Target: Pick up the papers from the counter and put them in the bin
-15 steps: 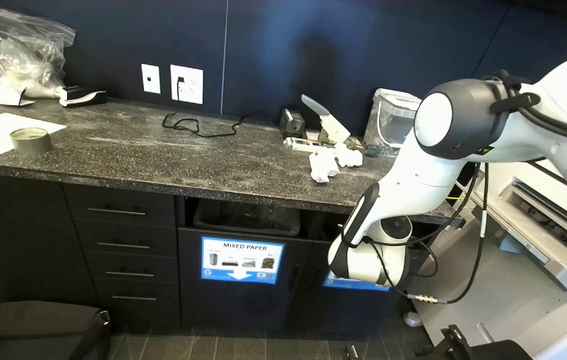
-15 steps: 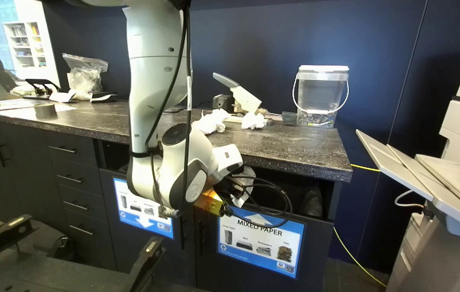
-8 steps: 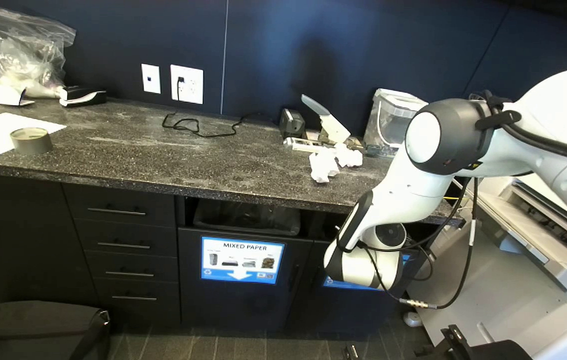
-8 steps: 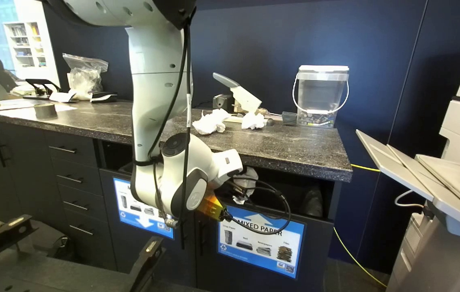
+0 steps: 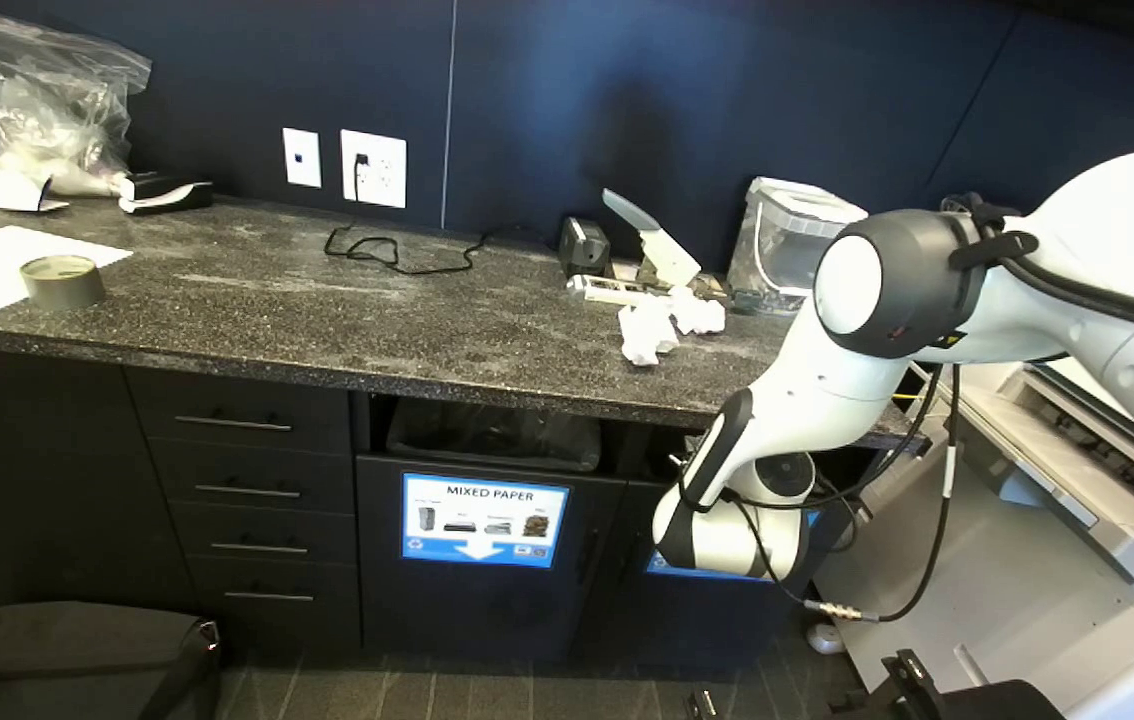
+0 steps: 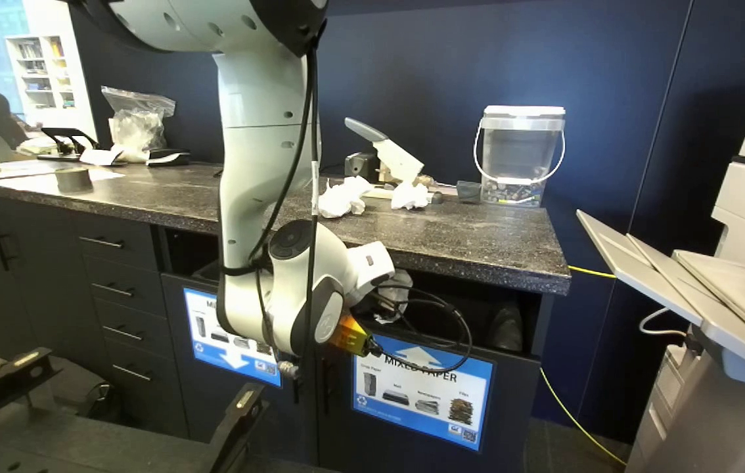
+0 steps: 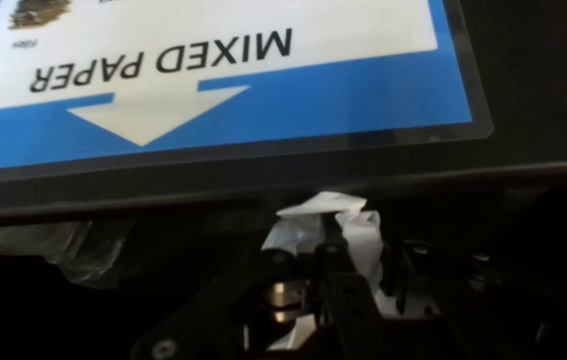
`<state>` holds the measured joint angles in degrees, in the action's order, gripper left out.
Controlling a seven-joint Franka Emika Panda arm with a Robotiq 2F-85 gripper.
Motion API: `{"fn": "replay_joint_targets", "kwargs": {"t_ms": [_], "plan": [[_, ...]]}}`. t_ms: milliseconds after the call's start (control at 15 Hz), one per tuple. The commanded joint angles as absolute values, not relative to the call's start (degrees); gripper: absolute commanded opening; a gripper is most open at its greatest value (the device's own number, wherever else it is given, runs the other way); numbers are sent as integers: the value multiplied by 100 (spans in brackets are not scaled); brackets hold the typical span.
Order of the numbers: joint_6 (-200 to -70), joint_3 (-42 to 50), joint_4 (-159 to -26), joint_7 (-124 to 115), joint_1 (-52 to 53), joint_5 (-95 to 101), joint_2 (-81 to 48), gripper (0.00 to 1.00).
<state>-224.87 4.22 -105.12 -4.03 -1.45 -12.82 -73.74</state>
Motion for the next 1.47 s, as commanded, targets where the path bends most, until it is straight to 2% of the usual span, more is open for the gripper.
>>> {"fn": "replay_joint_targets", "kwargs": {"t_ms": [0,533,600,667,733,800,1200,1267,1400], "plan": [[-22199,288,-9788,-389,-465,-440,-7719,14],[-21975,256,-9355,-340,-571,-311,-8010,14],[-22000,300,-9372,-314,-518,-427,-8011,11],[-21996,315,-9386,-307,-488,-508,-7992,42],[-22036,335,-9405,-294,-445,-597,-7990,42],[-22084,357,-9431,-286,-398,-723,-7979,47],[-22443,372,-9620,-367,-328,-1391,-7911,94],[-22562,343,-9694,-399,-349,-1457,-7866,99],[-22888,313,-9846,-416,-356,-1573,-7795,100]]}}
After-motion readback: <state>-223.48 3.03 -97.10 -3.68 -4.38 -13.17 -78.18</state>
